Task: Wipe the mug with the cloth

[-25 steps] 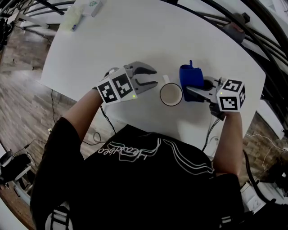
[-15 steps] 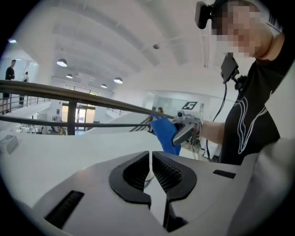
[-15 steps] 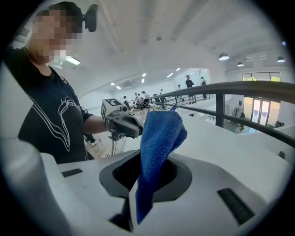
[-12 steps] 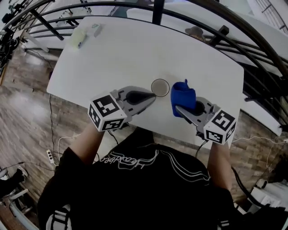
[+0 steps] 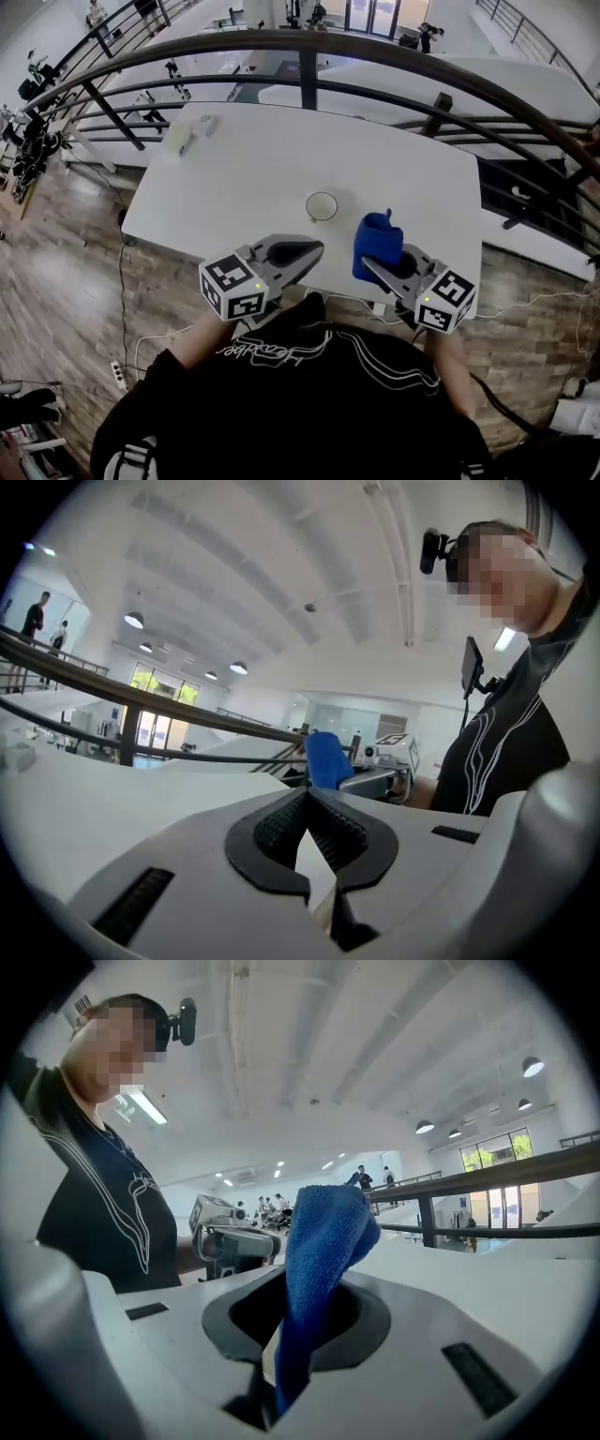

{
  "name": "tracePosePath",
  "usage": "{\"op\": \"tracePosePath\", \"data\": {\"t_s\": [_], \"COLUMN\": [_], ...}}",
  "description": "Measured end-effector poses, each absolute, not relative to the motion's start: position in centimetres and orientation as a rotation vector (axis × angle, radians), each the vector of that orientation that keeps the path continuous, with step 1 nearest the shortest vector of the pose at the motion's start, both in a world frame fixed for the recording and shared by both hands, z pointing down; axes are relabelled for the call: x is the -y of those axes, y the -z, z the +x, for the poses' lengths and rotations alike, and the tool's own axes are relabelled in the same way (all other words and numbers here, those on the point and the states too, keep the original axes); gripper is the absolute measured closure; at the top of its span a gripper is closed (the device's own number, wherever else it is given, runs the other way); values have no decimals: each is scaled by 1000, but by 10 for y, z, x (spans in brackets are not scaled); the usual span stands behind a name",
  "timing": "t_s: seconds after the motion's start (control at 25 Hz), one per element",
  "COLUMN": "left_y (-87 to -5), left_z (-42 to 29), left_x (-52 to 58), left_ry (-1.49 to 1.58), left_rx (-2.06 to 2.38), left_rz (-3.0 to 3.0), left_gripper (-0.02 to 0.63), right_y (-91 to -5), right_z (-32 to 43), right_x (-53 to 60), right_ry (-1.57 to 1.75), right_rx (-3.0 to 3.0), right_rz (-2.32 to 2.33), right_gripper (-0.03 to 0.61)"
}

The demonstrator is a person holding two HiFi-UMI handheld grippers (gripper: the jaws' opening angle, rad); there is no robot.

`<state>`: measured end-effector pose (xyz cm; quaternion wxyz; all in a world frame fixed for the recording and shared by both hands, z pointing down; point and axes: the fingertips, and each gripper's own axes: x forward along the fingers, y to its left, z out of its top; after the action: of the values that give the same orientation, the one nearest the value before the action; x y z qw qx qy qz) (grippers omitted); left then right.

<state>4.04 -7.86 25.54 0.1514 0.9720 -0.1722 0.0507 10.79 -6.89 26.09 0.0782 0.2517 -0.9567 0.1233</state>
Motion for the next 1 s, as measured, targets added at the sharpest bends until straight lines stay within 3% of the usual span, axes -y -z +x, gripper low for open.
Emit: {"op": "tracePosePath", "data": {"t_s": [0.32, 1.0], "left_y": [-247, -262], "left_z": [70, 61], "left_x": [60, 75], "left_ry": [-186, -220], "left_rx": [489, 531], "left_rz": [2813, 2782], "left_gripper": [606, 606], "right_y": [-257, -272], "right_z": [120, 117], "right_x": [51, 59], "right_ry": [-367, -425], "right_rx": [2868, 2873], "right_rz": [750, 791], "right_gripper": [525, 525]}}
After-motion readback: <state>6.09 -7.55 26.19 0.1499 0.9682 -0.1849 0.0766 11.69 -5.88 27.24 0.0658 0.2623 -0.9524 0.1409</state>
